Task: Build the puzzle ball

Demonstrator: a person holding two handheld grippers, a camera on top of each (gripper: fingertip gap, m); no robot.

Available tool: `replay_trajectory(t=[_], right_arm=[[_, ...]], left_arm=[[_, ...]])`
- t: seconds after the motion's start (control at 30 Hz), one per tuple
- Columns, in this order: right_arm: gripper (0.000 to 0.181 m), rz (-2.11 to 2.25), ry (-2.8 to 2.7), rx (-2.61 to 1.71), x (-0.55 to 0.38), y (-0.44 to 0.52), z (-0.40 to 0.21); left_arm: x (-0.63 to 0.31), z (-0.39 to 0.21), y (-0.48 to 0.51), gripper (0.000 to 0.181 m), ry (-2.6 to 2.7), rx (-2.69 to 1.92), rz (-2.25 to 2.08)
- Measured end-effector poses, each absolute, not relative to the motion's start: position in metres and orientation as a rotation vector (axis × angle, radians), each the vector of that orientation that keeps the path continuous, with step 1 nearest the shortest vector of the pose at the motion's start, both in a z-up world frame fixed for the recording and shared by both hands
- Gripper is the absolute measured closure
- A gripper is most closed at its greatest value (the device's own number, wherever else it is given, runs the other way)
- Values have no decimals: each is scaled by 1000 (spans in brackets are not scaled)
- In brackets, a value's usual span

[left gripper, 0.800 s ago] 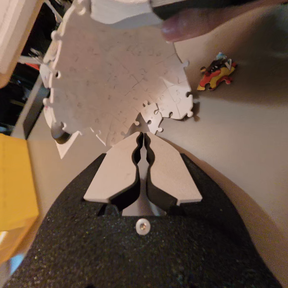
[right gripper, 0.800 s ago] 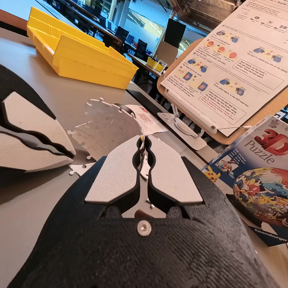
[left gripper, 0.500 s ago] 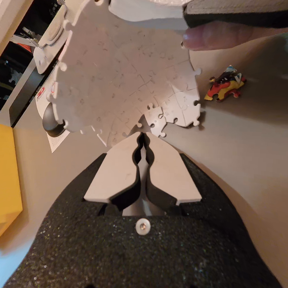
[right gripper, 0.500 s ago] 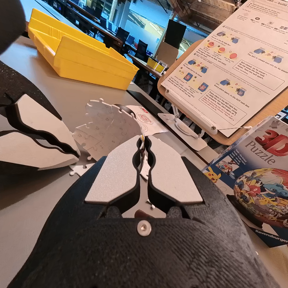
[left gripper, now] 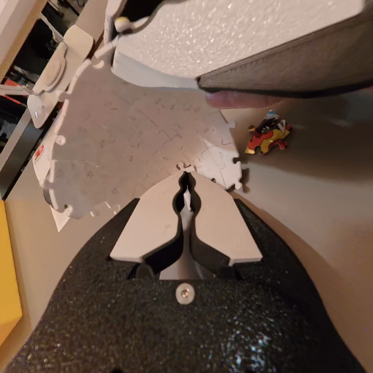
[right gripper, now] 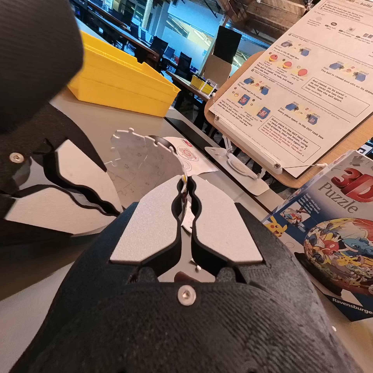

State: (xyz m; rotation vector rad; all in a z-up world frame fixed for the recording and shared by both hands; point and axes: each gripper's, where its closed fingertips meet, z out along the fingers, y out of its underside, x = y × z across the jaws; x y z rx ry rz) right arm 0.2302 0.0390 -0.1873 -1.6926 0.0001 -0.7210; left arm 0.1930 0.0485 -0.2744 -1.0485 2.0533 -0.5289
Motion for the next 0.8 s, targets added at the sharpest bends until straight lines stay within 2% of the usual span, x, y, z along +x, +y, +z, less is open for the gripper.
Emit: replay_trajectory(t=[0.47,0.8], right_arm=[[177,-710,20,-1692,231,39,-188],[178,-719,10,-1692,230,39,-187]], left_arm=[[199,-279,53,181,1956,-1346,-539],[178,-276,66,181,1977,-1284,-431]])
